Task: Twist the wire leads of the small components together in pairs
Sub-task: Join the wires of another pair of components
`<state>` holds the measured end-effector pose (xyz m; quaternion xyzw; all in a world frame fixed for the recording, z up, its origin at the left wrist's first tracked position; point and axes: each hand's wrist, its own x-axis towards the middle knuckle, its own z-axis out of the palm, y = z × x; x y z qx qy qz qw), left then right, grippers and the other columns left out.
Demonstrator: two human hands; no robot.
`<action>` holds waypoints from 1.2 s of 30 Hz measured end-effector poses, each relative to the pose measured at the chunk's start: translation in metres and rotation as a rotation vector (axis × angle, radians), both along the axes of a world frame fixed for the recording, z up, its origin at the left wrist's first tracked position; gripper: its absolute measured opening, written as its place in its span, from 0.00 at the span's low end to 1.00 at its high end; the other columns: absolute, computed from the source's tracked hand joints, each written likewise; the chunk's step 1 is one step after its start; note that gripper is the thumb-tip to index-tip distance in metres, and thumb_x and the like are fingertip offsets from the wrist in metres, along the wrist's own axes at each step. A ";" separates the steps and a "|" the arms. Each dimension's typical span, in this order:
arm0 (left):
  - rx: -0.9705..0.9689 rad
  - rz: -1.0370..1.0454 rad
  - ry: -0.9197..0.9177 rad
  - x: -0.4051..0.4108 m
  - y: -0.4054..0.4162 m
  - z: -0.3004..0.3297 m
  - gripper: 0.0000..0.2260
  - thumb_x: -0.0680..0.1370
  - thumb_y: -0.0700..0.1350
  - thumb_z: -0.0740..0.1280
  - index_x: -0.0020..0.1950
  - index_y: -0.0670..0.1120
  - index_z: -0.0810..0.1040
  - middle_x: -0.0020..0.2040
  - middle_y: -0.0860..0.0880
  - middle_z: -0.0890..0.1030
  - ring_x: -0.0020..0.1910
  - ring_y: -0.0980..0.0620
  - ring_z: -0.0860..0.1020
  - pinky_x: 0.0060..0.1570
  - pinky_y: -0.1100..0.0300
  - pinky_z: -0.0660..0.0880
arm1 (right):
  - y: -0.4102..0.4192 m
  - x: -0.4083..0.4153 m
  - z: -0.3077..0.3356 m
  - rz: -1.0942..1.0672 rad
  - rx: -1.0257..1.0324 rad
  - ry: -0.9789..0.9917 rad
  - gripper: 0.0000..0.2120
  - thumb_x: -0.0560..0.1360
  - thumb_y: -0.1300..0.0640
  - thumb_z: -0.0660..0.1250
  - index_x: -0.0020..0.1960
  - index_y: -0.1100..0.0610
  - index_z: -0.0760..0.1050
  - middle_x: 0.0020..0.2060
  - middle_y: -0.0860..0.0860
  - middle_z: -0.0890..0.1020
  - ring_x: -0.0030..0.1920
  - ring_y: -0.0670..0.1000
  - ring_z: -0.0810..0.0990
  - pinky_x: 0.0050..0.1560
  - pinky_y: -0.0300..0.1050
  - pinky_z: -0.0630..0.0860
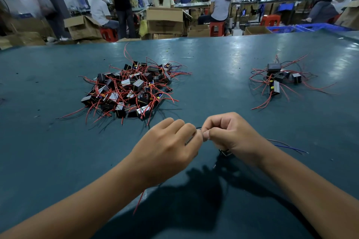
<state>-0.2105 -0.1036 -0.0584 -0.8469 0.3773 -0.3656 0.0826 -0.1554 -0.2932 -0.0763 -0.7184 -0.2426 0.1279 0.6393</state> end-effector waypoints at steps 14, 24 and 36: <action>-0.259 -0.022 0.226 0.006 -0.013 0.005 0.08 0.74 0.40 0.64 0.37 0.43 0.81 0.32 0.47 0.77 0.31 0.45 0.74 0.35 0.53 0.73 | -0.002 -0.001 0.001 0.029 0.001 0.008 0.08 0.68 0.62 0.64 0.33 0.52 0.78 0.24 0.51 0.63 0.26 0.49 0.55 0.28 0.47 0.50; -0.744 0.073 0.818 0.005 -0.014 0.016 0.07 0.68 0.48 0.67 0.35 0.47 0.83 0.28 0.47 0.79 0.26 0.55 0.72 0.27 0.55 0.70 | -0.005 -0.004 0.002 0.068 -0.018 -0.171 0.08 0.71 0.64 0.66 0.36 0.54 0.77 0.24 0.41 0.69 0.25 0.40 0.60 0.27 0.30 0.59; -0.785 0.284 0.912 0.021 0.029 0.031 0.05 0.75 0.46 0.73 0.39 0.49 0.83 0.31 0.58 0.81 0.26 0.63 0.72 0.28 0.71 0.66 | 0.000 0.001 -0.004 -0.039 -0.112 -0.224 0.09 0.77 0.66 0.68 0.39 0.57 0.77 0.25 0.41 0.69 0.26 0.41 0.61 0.29 0.30 0.60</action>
